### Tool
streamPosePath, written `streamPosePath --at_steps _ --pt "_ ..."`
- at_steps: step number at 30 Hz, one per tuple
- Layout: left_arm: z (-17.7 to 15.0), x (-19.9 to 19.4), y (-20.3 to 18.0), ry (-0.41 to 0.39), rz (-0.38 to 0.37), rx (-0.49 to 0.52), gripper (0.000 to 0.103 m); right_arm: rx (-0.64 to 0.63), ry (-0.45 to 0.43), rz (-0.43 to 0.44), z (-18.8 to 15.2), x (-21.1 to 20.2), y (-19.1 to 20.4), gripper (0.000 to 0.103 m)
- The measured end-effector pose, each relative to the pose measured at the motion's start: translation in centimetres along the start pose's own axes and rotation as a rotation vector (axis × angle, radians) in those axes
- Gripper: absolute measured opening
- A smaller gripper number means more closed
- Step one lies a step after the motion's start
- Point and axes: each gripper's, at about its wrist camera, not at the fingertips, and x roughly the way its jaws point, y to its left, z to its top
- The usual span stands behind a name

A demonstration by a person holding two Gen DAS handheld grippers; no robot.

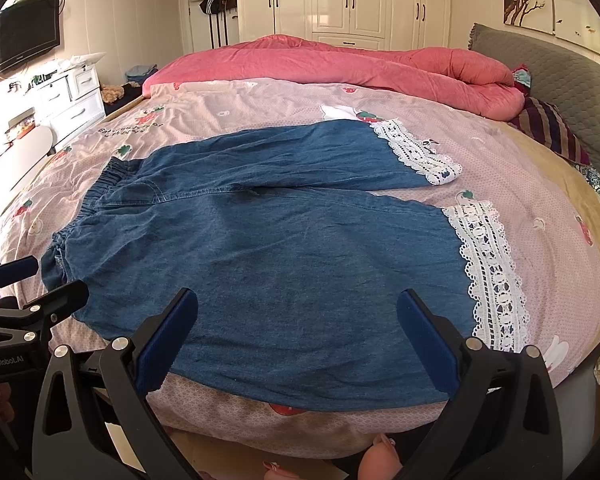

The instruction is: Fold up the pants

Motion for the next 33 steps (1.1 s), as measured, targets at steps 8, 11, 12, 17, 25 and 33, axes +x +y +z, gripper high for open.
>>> streamPosePath --at_steps 8,11,12,17,25,33 --pt "0.1 0.3 0.2 0.005 0.000 -0.003 0.094 -0.004 0.004 0.002 -0.1 0.4 0.2 0.099" --pt "0.3 0.6 0.4 0.008 0.001 -0.006 0.094 -0.005 0.005 0.005 0.2 0.8 0.2 0.099" --pt "0.4 0.7 0.5 0.005 0.003 -0.008 0.094 -0.009 0.002 0.011 0.4 0.9 0.2 0.099" --pt "1.5 1.8 1.5 0.006 -0.007 -0.029 0.094 -0.038 0.029 0.039 1.6 2.4 0.2 0.099" --pt "5.6 4.2 5.5 -0.011 0.025 -0.064 0.094 -0.144 0.060 0.106 5.7 6.0 0.6 0.099" --pt "11.0 9.3 10.7 0.036 0.095 -0.070 0.094 -0.319 0.090 0.199 12.5 12.3 2.5 0.099"
